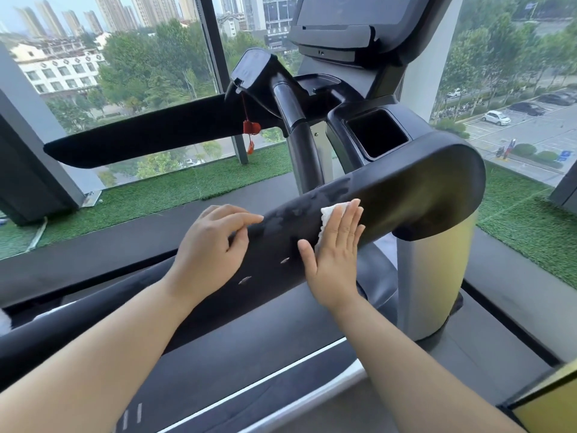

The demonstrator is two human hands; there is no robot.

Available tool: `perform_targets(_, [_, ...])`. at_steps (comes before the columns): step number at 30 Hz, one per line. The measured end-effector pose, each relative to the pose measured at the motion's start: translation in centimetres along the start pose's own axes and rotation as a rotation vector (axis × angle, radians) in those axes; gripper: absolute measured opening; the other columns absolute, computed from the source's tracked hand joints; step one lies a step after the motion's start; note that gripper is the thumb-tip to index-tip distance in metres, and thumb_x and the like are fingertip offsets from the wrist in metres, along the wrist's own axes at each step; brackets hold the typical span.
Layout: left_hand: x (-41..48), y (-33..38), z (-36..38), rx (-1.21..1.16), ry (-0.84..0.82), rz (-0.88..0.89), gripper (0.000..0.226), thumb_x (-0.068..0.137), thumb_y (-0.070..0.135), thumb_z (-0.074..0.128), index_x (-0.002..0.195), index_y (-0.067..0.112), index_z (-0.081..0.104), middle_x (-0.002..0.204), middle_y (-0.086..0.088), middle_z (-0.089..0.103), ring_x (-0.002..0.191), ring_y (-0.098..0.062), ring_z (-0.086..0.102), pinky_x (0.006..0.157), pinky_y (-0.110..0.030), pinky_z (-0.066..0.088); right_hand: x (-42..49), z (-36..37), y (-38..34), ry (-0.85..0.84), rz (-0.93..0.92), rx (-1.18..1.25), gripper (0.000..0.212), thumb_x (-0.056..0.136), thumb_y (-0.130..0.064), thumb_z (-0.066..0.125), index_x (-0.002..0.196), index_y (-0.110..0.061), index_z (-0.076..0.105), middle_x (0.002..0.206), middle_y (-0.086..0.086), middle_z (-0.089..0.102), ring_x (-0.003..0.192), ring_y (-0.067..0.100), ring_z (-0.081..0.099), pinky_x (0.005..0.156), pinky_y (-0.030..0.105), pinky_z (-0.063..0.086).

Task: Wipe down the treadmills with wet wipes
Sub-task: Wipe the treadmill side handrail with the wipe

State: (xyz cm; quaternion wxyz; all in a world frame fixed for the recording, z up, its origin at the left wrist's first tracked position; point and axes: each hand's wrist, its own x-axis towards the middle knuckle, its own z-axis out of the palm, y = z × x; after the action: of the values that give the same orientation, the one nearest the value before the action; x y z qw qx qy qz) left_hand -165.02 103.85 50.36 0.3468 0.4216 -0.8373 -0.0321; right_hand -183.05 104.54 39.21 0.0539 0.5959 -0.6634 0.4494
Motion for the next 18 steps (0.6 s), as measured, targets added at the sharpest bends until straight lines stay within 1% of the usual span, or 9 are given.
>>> perform_targets(3, [-1.5,-0.6,0.5,0.06,0.023,0.017,0.035,0.087,0.02,0.042,0.1,0.013,0.073,0.098,0.005,0.067,0.094,-0.015,0.055,0.09,-0.016,0.036,-2.4,1.5,-1.1,-0.035,-0.229,-0.061,0.079,0.099,-0.058,0.015,0.149,-0.002,-0.011,0.155,0.013,-0.024,0.145,0.032,-0.015,0.118,0.041,-0.009])
perform_targets(6, [-2.0,-0.7,1.0,0.093,0.037,0.035,0.037,0.086,0.02,0.041,0.101,0.012,0.073,0.101,0.003,0.067,0.096,-0.013,0.053,0.092,-0.014,0.034,-2.0,1.4,0.9,-0.007,-0.367,-0.153,0.073,0.099,-0.057,0.014,0.151,-0.012,-0.012,0.157,0.009,-0.022,0.146,0.028,-0.012,0.118,0.042,-0.004])
perform_targets(8, [-2.1,-0.9,1.0,0.101,0.044,0.047,0.037,0.086,0.019,0.041,0.102,0.013,0.073,0.103,0.004,0.067,0.095,-0.013,0.053,0.092,-0.013,0.034,-1.1,1.0,1.9,0.027,-0.299,-0.146,0.07,0.1,-0.056,0.014,0.151,-0.016,-0.012,0.158,0.013,-0.017,0.146,0.025,-0.014,0.117,0.043,-0.004])
perform_targets(10, [-2.3,-0.9,1.1,0.109,0.057,0.051,0.036,0.086,0.018,0.042,0.103,0.014,0.074,0.103,0.004,0.068,0.093,-0.013,0.053,0.09,-0.014,0.036,-0.8,1.1,1.0,0.064,-0.141,-0.045,0.071,0.1,-0.056,0.015,0.151,-0.013,-0.009,0.156,0.021,-0.008,0.145,0.026,-0.018,0.117,0.044,-0.005])
perform_targets(12, [-2.3,-0.8,1.3,0.117,0.075,0.051,0.036,0.085,0.017,0.042,0.102,0.014,0.074,0.102,0.004,0.068,0.091,-0.013,0.052,0.088,-0.014,0.036,-1.2,1.8,-1.0,0.069,-0.067,0.024,0.075,0.099,-0.058,0.017,0.149,-0.008,-0.007,0.154,0.022,-0.011,0.144,0.028,-0.022,0.117,0.043,-0.008])
perform_targets(13, [-2.3,-0.7,1.4,0.126,0.084,0.051,0.036,0.085,0.017,0.043,0.102,0.014,0.074,0.101,0.004,0.068,0.091,-0.014,0.053,0.087,-0.014,0.037,-1.8,2.3,-1.9,0.062,-0.097,0.019,0.076,0.099,-0.058,0.017,0.149,-0.007,-0.008,0.155,0.021,-0.017,0.144,0.031,-0.021,0.118,0.043,-0.009])
perform_targets(15, [-2.3,-0.6,1.5,0.149,0.096,0.058,0.035,0.085,0.016,0.043,0.103,0.014,0.074,0.1,0.004,0.068,0.09,-0.015,0.054,0.085,-0.015,0.037,-2.8,2.9,-2.0,0.048,-0.237,-0.029,0.077,0.099,-0.057,0.018,0.15,-0.007,-0.012,0.155,0.015,-0.024,0.144,0.035,-0.016,0.118,0.045,-0.007])
perform_targets(17, [-2.3,-0.6,1.5,0.166,0.106,0.066,0.035,0.085,0.016,0.043,0.103,0.014,0.073,0.1,0.004,0.068,0.089,-0.016,0.055,0.085,-0.014,0.036,-2.8,2.8,-0.7,0.056,-0.347,-0.079,0.075,0.099,-0.057,0.018,0.151,-0.012,-0.011,0.157,0.011,-0.022,0.146,0.032,-0.012,0.119,0.044,-0.005])
perform_targets(18, [-2.3,-0.6,1.5,0.169,0.106,0.069,0.035,0.086,0.016,0.043,0.103,0.014,0.073,0.1,0.004,0.068,0.088,-0.017,0.055,0.085,-0.014,0.036,-2.5,2.6,0.1,0.068,-0.361,-0.098,0.072,0.099,-0.057,0.018,0.152,-0.015,-0.009,0.158,0.01,-0.02,0.146,0.03,-0.011,0.119,0.044,-0.004])
